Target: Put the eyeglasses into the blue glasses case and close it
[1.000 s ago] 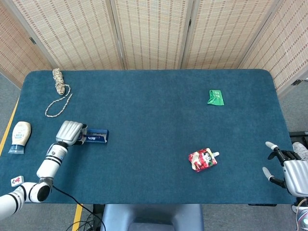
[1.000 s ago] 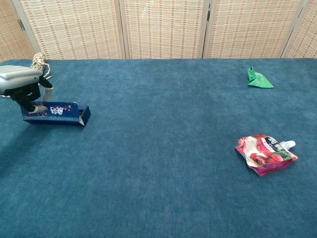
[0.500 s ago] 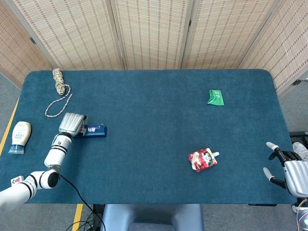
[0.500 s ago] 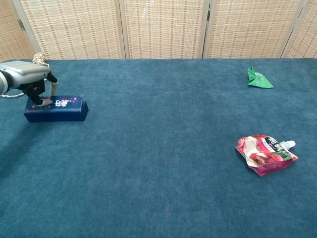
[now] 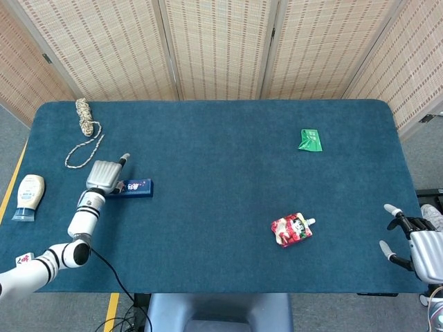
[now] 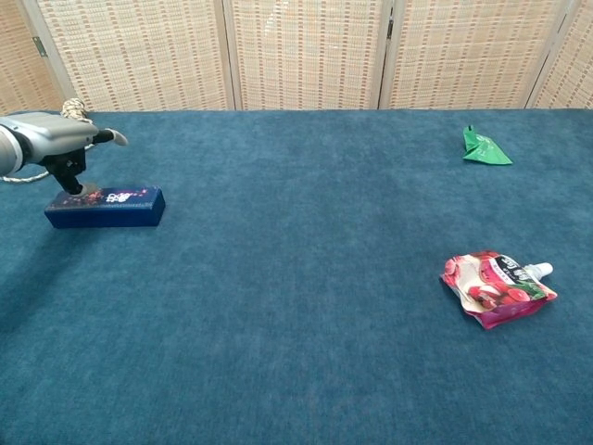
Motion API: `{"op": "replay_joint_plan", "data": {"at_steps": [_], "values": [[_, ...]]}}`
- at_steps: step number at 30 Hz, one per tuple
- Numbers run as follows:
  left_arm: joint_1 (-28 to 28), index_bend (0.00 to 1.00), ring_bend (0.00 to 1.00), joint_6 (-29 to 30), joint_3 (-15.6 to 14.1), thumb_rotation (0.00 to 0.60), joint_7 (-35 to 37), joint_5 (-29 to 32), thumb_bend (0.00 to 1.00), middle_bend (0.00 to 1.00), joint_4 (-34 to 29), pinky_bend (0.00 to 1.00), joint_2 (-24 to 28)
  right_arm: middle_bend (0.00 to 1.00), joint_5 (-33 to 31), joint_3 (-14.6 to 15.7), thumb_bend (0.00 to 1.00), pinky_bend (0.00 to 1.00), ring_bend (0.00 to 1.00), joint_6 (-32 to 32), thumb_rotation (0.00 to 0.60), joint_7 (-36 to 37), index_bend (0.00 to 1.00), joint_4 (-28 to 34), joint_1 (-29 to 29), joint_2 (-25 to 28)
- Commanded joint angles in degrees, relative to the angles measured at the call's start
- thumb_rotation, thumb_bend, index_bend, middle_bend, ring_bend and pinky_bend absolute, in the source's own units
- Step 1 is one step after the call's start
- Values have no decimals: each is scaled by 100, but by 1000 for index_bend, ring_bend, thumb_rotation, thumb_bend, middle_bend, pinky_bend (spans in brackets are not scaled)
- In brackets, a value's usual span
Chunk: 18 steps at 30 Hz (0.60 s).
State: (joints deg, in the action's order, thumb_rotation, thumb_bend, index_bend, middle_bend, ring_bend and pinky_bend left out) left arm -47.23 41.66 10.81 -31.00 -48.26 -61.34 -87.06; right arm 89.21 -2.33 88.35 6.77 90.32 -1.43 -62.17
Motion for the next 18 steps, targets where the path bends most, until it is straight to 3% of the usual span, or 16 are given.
{"op": "replay_joint_plan", "data": {"at_steps": [1, 5, 8, 18], "values": [[57, 91, 917, -49, -89, 600, -74, 194, 441, 922, -865, 991, 558, 465, -1, -2, 293, 296, 396, -9, 600, 6, 168, -7, -6, -6], [26, 96, 915, -123, -261, 600, -187, 431, 438, 921, -1323, 989, 789, 465, 6, -1, 294, 296, 396, -14, 600, 25, 169, -27, -11, -19], [-22, 96, 915, -123, -373, 600, -263, 572, 400, 921, -1331, 989, 751, 465, 8, -1, 294, 296, 396, -17, 600, 39, 169, -41, -13, -23], [-174, 147, 915, -192, -532, 600, -155, 917, 358, 921, -563, 989, 173, 465, -14, 5, 294, 296, 396, -6, 600, 64, 169, -72, 9, -33]]}}
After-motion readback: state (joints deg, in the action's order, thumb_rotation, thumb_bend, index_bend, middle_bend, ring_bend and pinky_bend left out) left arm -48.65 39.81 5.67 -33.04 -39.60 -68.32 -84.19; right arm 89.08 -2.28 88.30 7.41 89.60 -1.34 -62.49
